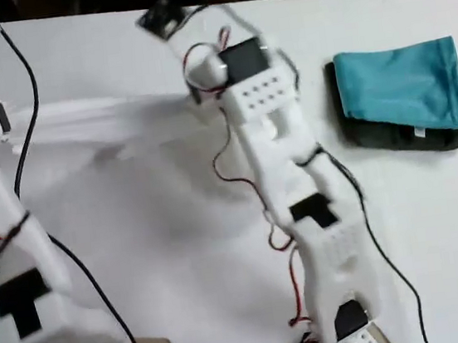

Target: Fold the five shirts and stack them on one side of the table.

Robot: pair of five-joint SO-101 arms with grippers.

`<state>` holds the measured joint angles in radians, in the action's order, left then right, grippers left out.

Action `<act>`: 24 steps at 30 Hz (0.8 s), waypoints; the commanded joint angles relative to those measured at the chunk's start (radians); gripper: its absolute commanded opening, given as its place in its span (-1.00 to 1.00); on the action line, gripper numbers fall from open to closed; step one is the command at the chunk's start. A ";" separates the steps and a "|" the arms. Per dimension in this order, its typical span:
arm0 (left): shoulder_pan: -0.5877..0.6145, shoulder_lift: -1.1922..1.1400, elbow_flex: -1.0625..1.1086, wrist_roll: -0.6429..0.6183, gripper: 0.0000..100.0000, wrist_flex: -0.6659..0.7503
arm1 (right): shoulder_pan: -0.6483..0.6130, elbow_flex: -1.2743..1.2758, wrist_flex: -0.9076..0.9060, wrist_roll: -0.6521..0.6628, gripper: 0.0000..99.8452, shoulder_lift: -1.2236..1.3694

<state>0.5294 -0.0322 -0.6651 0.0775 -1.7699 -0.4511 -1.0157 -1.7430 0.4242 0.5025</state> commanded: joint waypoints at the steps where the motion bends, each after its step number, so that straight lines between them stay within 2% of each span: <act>1: 0.009 0.153 -0.005 0.011 -0.95 -0.017 | 0.056 0.025 -0.027 0.005 -0.96 -0.240; 8: 0.009 0.339 -0.005 0.011 -0.95 -0.017 | 0.012 0.319 -0.027 0.110 -0.96 -0.656; 12: 0.012 0.407 -0.005 0.011 -0.95 -0.017 | -0.056 0.634 -0.027 0.146 -0.96 -0.929; 16: 0.014 0.450 0.021 0.072 -0.95 -0.017 | -0.096 0.936 -0.019 0.198 -0.96 -1.158; 20: 0.012 0.451 0.196 0.087 -0.95 -0.014 | -0.053 1.186 0.073 0.247 -0.96 -1.262; 24: 0.009 0.411 0.440 0.087 -0.95 0.074 | 0.001 1.428 0.300 0.247 -0.96 -1.241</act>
<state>0.5294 0.3959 -0.3644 0.1573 -1.7622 -0.5002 0.2654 -1.5973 0.6621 -0.7234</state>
